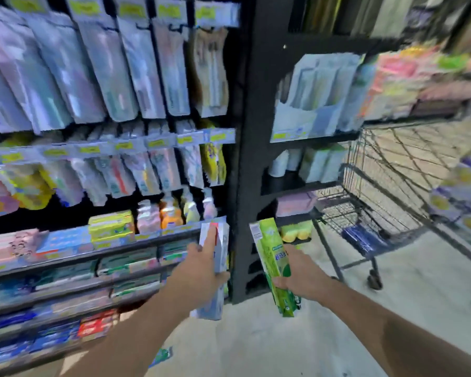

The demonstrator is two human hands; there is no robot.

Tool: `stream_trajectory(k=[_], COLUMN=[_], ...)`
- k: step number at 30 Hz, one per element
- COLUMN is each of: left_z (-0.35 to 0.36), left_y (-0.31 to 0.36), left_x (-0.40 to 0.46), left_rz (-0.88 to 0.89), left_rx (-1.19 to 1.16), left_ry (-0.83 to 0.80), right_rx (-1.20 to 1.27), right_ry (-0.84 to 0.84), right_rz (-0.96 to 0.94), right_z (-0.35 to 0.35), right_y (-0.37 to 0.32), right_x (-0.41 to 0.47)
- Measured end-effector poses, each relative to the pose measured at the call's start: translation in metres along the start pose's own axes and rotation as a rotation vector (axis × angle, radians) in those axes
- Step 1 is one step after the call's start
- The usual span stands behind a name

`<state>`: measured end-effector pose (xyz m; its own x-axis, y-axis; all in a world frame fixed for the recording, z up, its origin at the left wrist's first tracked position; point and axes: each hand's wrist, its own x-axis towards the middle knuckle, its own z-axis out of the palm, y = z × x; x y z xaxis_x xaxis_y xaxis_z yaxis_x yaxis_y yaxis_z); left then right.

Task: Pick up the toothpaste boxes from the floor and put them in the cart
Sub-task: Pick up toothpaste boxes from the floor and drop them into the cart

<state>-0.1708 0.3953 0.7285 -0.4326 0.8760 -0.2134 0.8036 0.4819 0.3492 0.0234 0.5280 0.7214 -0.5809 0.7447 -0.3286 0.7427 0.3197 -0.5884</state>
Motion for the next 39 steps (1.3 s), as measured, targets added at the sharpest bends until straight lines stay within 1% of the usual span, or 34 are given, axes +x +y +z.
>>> stream_trajectory(k=[5,7,10,13,16,21,25,28,34,39], left_z=[0.04,0.057,0.08,0.095,0.106,0.114,0.111,0.115,0.14,0.17], left_y=[0.138,0.187,0.245,0.292,0.334,0.399,0.453,0.496,0.573,0.638], left_x=[0.083,0.106,0.138,0.172,0.205,0.272,0.323,0.359,0.406,0.434], left_rz=[0.182,0.262,0.365,0.442,0.504,0.635,0.71,0.779,0.847,0.86], left_rx=[0.047,0.038,0.016,0.05,0.091,0.159,0.161,0.153,0.166,0.14], left_ry=[-0.047,-0.084,-0.157,-0.194,-0.247,-0.285,-0.363,-0.362,-0.408,-0.437], right_rx=[0.002,0.026,0.079,0.116,0.162,0.223,0.248,0.278,0.307,0.355], right_ry=[0.157,0.19,0.261,0.327,0.342,0.423,0.464,0.529,0.58,0.577], right_rz=[0.125,0.192,0.282,0.355,0.427,0.525,0.604,0.642,0.692,0.696], right_z=[-0.092,-0.119,-0.149,-0.171,-0.192,-0.237,-0.28,-0.307,-0.351,-0.387], right_y=[0.109,0.148,0.196,0.234,0.264,0.299,0.317,0.337,0.384,0.443], right_x=[0.004,0.002,-0.001,0.002,0.011,0.046,0.073,0.092,0.109,0.121])
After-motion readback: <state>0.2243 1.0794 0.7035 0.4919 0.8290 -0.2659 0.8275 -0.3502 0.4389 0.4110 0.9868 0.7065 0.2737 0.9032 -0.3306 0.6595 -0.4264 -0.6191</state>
